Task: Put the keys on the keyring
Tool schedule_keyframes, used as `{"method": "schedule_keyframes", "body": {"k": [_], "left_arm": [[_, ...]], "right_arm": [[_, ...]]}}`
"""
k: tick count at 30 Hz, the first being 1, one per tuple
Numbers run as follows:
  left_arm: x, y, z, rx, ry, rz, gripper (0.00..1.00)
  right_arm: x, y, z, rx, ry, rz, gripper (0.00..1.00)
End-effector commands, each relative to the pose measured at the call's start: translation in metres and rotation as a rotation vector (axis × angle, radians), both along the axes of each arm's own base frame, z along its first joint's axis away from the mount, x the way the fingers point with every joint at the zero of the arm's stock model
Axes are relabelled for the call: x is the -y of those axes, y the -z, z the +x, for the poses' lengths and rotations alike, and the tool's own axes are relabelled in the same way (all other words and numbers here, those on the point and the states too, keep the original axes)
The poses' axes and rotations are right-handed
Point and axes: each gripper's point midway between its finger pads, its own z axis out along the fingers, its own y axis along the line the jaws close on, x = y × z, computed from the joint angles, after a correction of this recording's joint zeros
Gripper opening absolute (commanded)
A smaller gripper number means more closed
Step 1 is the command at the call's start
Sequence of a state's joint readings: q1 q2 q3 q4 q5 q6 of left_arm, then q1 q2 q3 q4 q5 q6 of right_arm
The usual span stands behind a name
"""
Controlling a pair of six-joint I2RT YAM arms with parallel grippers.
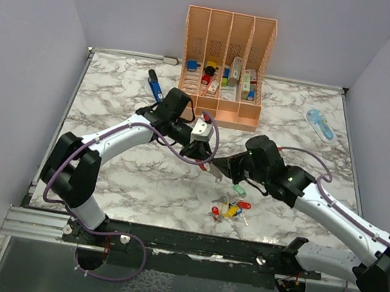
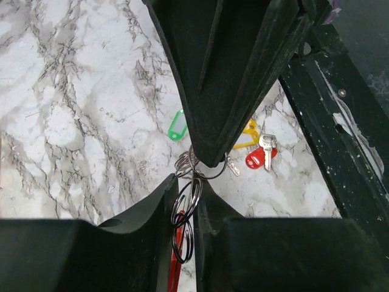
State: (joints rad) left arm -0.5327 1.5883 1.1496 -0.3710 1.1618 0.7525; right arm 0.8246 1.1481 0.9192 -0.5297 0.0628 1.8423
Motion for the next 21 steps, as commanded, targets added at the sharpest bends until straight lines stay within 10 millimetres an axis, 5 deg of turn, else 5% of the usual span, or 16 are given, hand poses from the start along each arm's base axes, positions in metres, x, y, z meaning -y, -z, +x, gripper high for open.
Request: {"method": "schedule_keyframes", "body": {"k": [1,10,21], "left_arm": [[0.006,-0.023,-0.007,0.011,0.058,-0.070,0.18],[0.005,-0.021,-0.019,-0.028,0.107,-0.094,0.16],[0.009,-0.018,-0.025,-0.040,0.138,-0.099,0.44]], "right_arm": [[0.005,0.001,0.002,-0.008,0.055,0.031,0.01],[0.008,0.005,0.002,-0.035,0.107,0.092,0.01],[0.005,-0.004,0.004,-0.018,0.124,0.167,0.01]]}}
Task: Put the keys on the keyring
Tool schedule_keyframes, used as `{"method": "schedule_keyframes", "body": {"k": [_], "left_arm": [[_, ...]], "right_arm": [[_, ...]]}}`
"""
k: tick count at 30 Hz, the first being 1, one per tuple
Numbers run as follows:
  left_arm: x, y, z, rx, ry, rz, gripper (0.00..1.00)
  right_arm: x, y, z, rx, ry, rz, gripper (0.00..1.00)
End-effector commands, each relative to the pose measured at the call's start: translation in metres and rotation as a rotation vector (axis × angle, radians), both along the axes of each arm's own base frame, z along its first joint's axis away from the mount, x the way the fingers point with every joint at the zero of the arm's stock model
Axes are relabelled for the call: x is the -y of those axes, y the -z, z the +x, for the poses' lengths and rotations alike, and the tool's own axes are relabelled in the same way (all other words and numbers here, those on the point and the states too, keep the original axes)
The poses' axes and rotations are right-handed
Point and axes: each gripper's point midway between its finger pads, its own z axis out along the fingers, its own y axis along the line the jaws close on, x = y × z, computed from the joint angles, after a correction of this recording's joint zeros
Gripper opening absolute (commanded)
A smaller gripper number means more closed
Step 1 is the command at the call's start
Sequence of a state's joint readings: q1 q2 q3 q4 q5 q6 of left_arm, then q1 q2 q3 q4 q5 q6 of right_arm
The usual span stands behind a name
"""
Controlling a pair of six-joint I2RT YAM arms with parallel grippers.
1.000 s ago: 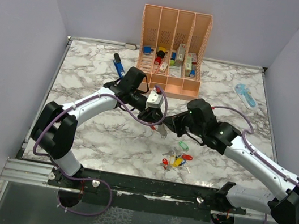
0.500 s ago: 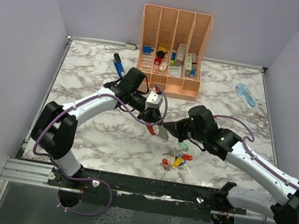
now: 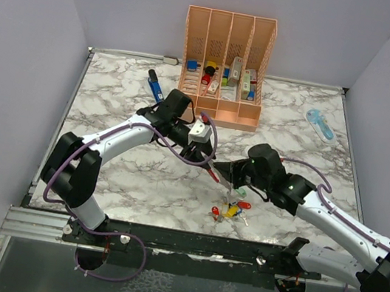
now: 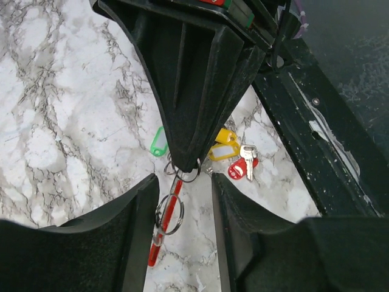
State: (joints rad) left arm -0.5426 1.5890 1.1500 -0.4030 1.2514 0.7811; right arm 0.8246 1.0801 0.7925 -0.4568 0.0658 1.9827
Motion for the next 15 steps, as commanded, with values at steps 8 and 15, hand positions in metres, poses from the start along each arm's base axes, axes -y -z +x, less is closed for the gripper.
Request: {"method": "schedule_keyframes", "body": {"k": [8,15], "left_arm": [[0.0095,-0.0037,-0.0134,0.005,0.081,-0.037,0.46],[0.0084,-0.0033,-0.0140,0.021,0.084,-0.035,0.33]], "right_arm": [[-0.0096,-0.0252,0.0117,0.059,0.024,0.092,0.01],[-0.0081,-0.0256,0.0106,0.058,0.028,0.097,0.01]]}}
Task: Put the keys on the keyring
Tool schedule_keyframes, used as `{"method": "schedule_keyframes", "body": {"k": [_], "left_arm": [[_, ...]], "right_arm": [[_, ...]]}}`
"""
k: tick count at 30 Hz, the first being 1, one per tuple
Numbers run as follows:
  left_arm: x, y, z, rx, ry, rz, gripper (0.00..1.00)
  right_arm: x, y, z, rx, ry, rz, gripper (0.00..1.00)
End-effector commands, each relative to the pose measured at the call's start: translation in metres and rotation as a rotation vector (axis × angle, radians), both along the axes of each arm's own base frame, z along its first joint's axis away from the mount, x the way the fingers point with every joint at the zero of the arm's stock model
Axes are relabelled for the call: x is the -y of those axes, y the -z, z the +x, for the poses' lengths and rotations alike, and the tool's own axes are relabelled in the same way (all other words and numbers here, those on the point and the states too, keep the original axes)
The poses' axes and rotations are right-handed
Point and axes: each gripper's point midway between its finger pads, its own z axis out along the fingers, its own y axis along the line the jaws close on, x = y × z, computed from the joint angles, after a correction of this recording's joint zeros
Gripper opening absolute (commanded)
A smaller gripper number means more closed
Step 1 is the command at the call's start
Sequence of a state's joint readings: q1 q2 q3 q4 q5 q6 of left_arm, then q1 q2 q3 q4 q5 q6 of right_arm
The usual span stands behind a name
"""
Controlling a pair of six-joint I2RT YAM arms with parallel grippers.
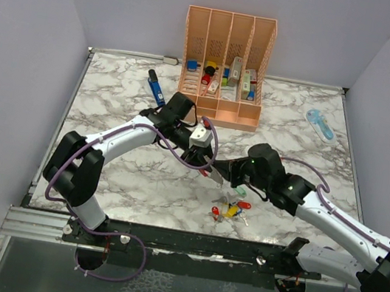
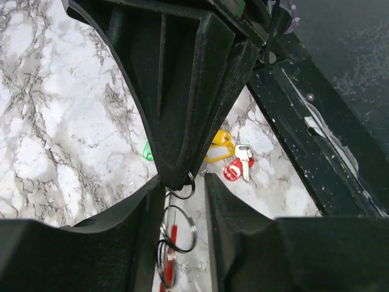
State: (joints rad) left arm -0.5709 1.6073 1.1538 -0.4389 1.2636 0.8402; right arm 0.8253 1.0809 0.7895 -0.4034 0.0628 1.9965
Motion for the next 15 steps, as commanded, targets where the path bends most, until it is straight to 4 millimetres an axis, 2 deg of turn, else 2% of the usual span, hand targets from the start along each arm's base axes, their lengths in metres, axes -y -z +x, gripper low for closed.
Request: {"method": "schedule_keyframes", "body": {"k": [1,8,15], "left_arm": [[0.0029,-0.0093,-0.0030,0.017,0.033,-0.032,0.31],[0.0023,-0.0081,-0.0034,0.018,0.034,-0.031,0.27],[0.0005,-0.0073,-0.0060,0.025,0.042,-0.032,0.33]], "right_arm": [[-0.0018,-0.0159,0.0056,0.031,0.024,0.054,0.01],[0.0023,-0.0166,0.0043,0.031,0.040,0.061,0.01],[0.0066,-0.0164,0.0040,0.020,0.068,0.080,0.01]]}}
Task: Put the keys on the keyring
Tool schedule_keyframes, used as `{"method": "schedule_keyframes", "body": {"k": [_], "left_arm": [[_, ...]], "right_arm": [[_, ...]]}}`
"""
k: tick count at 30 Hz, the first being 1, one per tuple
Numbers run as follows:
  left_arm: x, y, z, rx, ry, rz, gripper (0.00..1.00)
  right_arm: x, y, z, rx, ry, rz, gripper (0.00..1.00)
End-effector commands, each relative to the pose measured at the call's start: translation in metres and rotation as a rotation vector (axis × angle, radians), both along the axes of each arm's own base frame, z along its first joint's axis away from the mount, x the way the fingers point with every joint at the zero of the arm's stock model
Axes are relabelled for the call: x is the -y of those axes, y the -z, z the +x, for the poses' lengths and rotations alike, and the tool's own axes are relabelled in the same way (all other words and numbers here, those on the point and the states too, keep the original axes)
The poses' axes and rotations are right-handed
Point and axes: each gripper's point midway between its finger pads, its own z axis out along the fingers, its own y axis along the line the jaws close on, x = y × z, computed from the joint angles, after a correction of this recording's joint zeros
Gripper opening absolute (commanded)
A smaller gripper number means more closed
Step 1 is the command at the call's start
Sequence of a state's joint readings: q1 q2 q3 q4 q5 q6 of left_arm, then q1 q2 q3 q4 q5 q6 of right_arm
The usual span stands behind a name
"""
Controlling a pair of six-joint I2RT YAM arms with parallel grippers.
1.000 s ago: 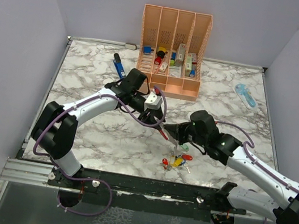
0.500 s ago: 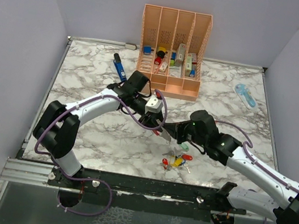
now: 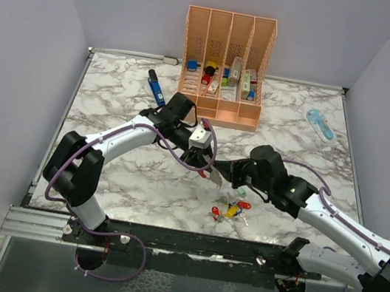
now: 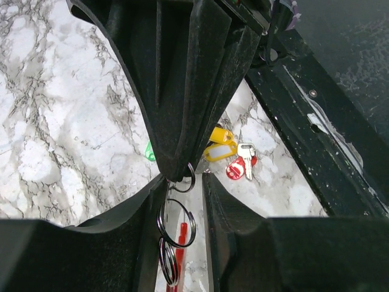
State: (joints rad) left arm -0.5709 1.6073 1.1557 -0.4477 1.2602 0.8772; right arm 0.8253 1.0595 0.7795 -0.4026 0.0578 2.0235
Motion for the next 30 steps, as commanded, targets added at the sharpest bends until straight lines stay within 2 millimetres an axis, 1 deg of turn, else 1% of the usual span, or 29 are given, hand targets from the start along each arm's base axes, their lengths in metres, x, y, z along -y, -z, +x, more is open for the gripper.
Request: {"method": "schedule_keyframes", "body": {"k": [1,4,9,11,17,21,27,28,30], "left_arm": [[0.000,-0.008,-0.007,-0.002,0.037,-0.025,0.33],[0.000,-0.006,-0.008,-0.001,0.038,-0.025,0.32],[0.001,-0.010,-0.007,0.004,0.043,-0.033,0.21],[0.002,-0.012,-0.007,0.005,0.044,-0.034,0.19],[0.003,-0.016,-0.007,-0.005,0.050,-0.045,0.19],[0.003,-0.015,-0.007,-0.013,0.052,-0.044,0.17],[0.004,-0.020,-0.007,-0.028,0.057,-0.053,0.16],[0.005,-0.021,-0.007,-0.030,0.057,-0.054,0.16],[0.005,-0.023,-0.007,-0.034,0.056,-0.055,0.20]], "right_arm": [[0.006,-0.013,0.006,0.028,0.061,0.057,0.01],[0.007,-0.013,0.005,0.026,0.068,0.070,0.01],[0.007,-0.012,0.004,0.020,0.066,0.077,0.01],[0.006,-0.012,0.004,0.021,0.063,0.077,0.01],[0.001,-0.008,0.003,0.003,0.046,0.083,0.01],[0.002,-0.008,0.003,0.002,0.052,0.083,0.01],[0.002,-0.004,0.002,-0.013,0.052,0.082,0.01],[0.002,-0.003,0.001,-0.017,0.050,0.085,0.01],[0.001,-0.001,0.000,-0.021,0.047,0.091,0.01]]}}
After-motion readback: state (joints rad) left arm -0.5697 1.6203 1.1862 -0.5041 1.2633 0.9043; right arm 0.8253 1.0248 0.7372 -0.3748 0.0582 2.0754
